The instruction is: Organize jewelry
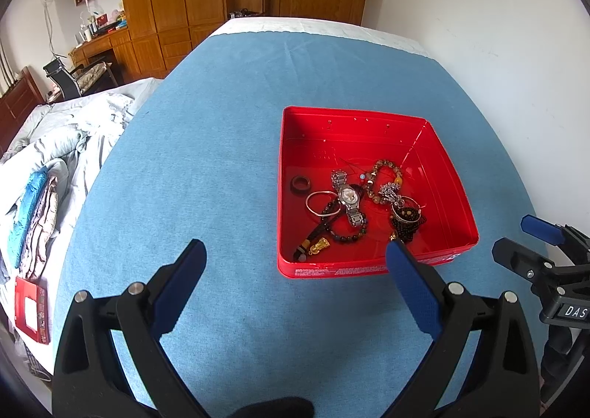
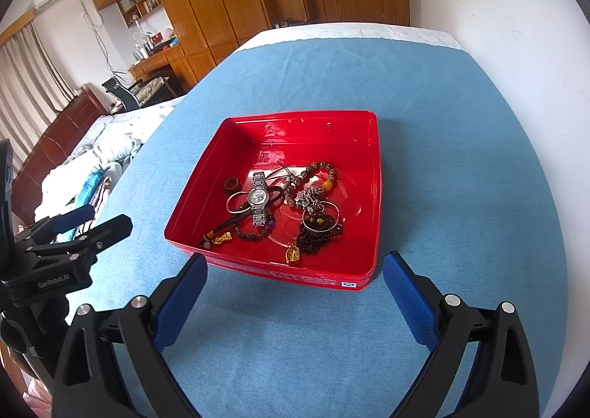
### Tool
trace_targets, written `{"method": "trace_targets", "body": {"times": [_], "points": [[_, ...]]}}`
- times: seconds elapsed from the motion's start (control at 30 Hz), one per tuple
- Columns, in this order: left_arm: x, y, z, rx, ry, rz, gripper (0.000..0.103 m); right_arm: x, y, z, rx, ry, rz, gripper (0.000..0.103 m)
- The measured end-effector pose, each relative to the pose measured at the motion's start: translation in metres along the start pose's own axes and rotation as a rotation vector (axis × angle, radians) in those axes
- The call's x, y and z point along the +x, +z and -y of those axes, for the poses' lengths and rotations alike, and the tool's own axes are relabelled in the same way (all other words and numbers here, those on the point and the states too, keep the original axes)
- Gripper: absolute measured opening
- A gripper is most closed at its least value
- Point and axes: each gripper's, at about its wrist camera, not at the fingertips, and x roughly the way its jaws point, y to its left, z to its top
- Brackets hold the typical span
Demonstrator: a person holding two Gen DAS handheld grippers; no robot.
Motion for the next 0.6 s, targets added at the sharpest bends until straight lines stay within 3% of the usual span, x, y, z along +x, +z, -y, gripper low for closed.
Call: {"method": "trace_targets", "body": {"times": [0.6], "points": [[0.0038, 0.0006, 0.0026, 0.006, -0.005, -0.008, 0.097, 0.0035, 0.0001, 0.0018, 0.001, 0.000, -0.005, 0.096]]}}
